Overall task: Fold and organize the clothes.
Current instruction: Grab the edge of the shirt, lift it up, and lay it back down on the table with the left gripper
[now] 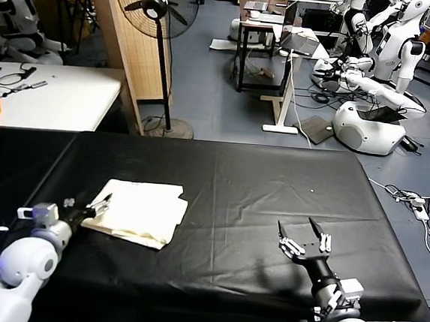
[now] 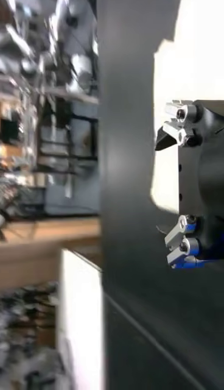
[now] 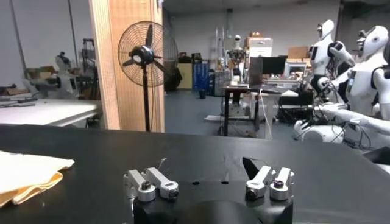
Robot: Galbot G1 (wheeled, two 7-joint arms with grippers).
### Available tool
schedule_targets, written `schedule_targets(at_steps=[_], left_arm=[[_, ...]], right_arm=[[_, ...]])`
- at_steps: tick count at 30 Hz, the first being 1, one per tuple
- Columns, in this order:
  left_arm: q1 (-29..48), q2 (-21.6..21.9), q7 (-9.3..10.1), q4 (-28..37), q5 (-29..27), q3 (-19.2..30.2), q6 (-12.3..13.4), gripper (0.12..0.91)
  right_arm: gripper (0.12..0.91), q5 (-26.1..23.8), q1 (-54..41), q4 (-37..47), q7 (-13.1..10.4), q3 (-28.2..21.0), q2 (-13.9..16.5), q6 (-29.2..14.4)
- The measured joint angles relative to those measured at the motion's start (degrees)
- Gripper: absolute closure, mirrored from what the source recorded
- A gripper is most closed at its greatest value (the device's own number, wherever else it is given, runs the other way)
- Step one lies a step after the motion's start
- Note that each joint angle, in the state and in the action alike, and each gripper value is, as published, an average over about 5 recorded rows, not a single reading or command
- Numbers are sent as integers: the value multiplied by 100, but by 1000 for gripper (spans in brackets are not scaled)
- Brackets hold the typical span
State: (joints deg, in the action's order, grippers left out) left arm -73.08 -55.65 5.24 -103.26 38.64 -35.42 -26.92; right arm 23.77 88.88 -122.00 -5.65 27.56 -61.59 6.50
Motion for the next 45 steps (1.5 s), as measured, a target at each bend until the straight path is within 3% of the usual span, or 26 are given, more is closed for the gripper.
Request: schedule_targets(at_steps=[6, 9, 17, 20, 28, 38, 45], left_arm=[[80, -2, -87, 136, -66, 54, -28, 236], [104, 7, -131, 178, -63, 86, -83, 312], [-7, 9, -250, 120, -4, 89, -276, 754], [8, 19, -257, 136, -16, 61, -222, 862], [223, 296, -350, 544, -267, -227, 53, 871], [607, 1260, -664, 1922, -709, -744, 312, 871], [629, 1685, -562, 2108, -781, -812, 260, 871]], right_arm=[[227, -1, 47, -8, 2, 20, -32, -11], [227, 2, 49, -10, 1, 31, -42, -12], [227, 27, 3, -18, -10, 46, -43, -10], [227, 27, -36, -19, -8, 5, -52, -7], [227, 35, -170, 30, -18, -120, -88, -7], [227, 62, -206, 34, -23, -180, -126, -33], [227, 67, -103, 2, -15, -128, -133, -90]])
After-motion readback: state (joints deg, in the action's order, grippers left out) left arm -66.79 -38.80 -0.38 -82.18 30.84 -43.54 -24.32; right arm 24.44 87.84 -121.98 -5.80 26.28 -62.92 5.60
